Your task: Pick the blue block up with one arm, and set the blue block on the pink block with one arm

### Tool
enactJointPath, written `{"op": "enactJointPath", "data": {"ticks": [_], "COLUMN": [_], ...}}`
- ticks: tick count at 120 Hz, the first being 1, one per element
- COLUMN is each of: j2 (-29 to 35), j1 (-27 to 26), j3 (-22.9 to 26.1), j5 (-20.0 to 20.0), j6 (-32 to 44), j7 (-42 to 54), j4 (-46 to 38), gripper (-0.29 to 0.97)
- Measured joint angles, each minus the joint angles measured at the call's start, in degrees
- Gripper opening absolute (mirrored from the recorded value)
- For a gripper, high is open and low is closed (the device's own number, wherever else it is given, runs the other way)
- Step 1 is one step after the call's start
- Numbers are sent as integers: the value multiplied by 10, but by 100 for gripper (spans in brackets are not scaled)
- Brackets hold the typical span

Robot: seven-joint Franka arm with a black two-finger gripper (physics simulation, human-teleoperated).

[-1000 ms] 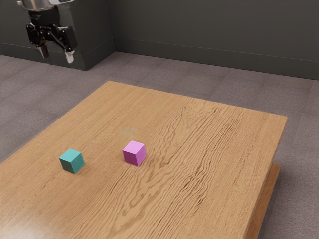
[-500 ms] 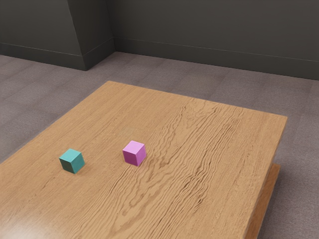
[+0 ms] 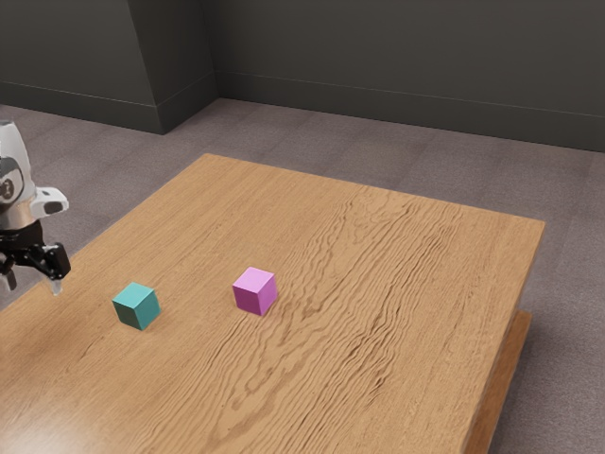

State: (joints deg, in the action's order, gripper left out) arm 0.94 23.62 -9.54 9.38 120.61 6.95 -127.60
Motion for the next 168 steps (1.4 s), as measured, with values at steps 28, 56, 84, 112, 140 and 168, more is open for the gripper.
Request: {"op": "enactJointPath", "data": {"ticks": [28, 56, 84, 112, 140, 168], "j2": [-21, -30, -46, -74, -97, -110], "j1": [60, -32, 0, 3, -1, -6], "j3": [94, 114, 109, 110, 120, 129], "j5": [-118, -115, -97, -90, -115, -167], "j6": [38, 18, 54, 124, 168, 179], "j7": [35, 88, 163, 225, 269, 258], "j4": [-2, -8, -6, -6, 11, 15], "gripper": [68, 68, 68, 68, 68, 68]}}
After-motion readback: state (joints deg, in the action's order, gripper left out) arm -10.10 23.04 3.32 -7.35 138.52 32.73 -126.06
